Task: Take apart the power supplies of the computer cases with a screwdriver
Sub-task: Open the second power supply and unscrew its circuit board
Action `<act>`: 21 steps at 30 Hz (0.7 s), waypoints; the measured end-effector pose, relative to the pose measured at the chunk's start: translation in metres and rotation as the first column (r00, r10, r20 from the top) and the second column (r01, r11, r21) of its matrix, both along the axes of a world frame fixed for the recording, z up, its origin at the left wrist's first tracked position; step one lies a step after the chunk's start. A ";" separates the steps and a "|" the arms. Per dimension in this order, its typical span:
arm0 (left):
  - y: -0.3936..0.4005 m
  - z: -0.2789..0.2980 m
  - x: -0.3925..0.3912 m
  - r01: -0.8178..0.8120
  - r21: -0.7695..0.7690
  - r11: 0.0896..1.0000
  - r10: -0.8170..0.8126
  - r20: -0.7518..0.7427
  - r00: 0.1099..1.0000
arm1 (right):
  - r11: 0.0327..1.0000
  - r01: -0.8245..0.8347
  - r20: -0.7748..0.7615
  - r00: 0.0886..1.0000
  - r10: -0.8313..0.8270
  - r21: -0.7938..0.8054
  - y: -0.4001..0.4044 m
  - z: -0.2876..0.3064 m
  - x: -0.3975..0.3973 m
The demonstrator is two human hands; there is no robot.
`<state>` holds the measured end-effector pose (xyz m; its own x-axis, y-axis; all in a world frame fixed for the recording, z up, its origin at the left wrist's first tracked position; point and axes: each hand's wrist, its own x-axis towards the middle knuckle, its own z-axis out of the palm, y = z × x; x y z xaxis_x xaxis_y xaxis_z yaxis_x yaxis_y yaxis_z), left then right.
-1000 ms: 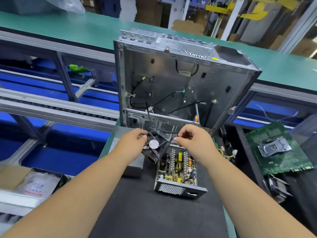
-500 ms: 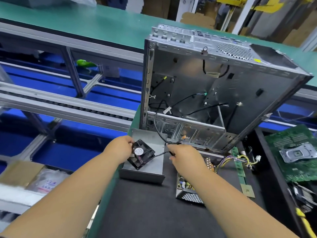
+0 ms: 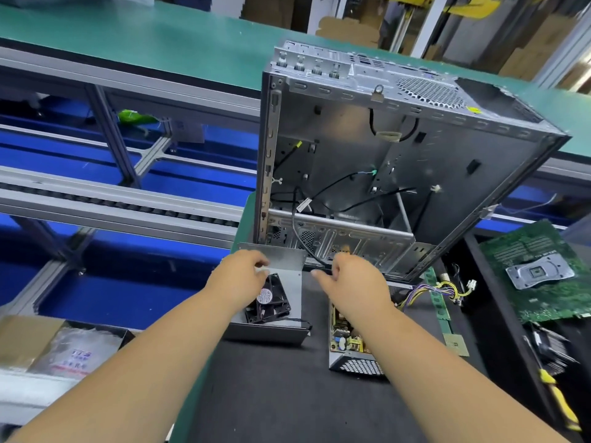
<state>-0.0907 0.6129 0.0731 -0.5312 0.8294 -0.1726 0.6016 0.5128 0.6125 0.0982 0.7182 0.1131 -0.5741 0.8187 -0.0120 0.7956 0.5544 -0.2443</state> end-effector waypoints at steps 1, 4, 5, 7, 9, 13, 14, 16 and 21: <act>0.001 0.004 0.002 0.007 0.054 0.999 -0.008 0.011 1.000 | 0.999 0.037 -0.071 0.997 -0.035 0.040 0.000 0.002 0.002; 0.007 0.019 0.009 0.092 0.177 0.980 -0.101 0.041 0.994 | 0.991 0.089 -0.223 0.972 -0.066 0.095 0.000 0.011 0.007; 0.008 0.024 0.011 0.122 0.204 0.971 -0.133 0.045 0.990 | 0.989 0.076 -0.247 0.968 -0.043 0.127 0.000 0.015 0.009; 0.009 0.032 0.016 0.166 0.241 0.956 -0.180 0.037 0.983 | 0.977 0.057 -0.304 0.953 0.009 0.207 -0.003 0.023 0.013; 0.011 0.039 0.020 0.201 0.262 0.944 -0.214 0.023 0.977 | 0.957 0.065 -0.376 0.925 0.048 0.284 -0.004 0.034 0.018; 0.015 0.048 0.028 0.236 0.282 0.930 -0.252 0.020 0.967 | 0.939 0.095 -0.424 0.904 0.058 0.331 0.006 0.058 0.017; 0.016 0.049 0.029 0.242 0.282 0.928 -0.259 0.022 0.966 | 0.934 0.107 -0.431 0.901 0.055 0.341 0.011 0.063 0.016; 0.016 0.050 0.031 0.251 0.285 0.925 -0.271 0.036 0.962 | 0.919 0.120 -0.439 0.896 0.062 0.375 0.023 0.073 0.012; 0.012 0.047 0.031 0.239 0.287 0.927 -0.268 0.064 0.961 | 0.977 0.080 0.043 0.995 -0.090 0.199 0.053 0.076 -0.001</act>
